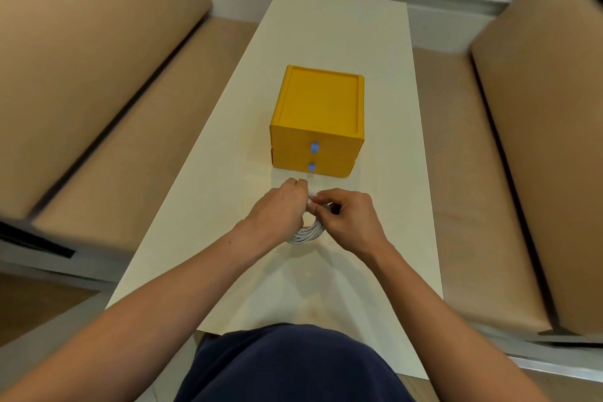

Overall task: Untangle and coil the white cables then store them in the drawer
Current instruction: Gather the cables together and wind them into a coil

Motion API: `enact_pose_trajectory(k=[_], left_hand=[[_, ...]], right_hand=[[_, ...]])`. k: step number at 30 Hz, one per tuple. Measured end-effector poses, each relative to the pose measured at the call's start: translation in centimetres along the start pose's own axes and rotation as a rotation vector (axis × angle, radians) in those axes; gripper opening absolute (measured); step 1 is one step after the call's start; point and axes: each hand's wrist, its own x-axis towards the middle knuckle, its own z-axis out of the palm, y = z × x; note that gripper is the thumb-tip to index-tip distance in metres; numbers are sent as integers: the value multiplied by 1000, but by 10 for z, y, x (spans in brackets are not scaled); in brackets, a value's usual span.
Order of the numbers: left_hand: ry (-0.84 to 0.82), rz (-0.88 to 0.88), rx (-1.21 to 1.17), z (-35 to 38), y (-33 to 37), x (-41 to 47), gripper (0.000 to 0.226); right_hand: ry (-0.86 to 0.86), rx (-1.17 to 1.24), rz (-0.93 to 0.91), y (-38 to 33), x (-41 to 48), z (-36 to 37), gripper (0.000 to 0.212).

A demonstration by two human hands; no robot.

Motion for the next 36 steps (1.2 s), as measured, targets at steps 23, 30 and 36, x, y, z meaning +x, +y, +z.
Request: enact_pose_trajectory(k=[23,30,36], left_hand=[[51,-461,-1672,-6,-6,-11,62],[41,-519,-1779,-8,-8,-9,53],[51,-521,-1798,-6,-7,-10,41]], right_hand=[[205,120,-40,0,0,-18,14],[273,58,-150,1,1,-17,15],[312,45,-175,1,1,-13,16]])
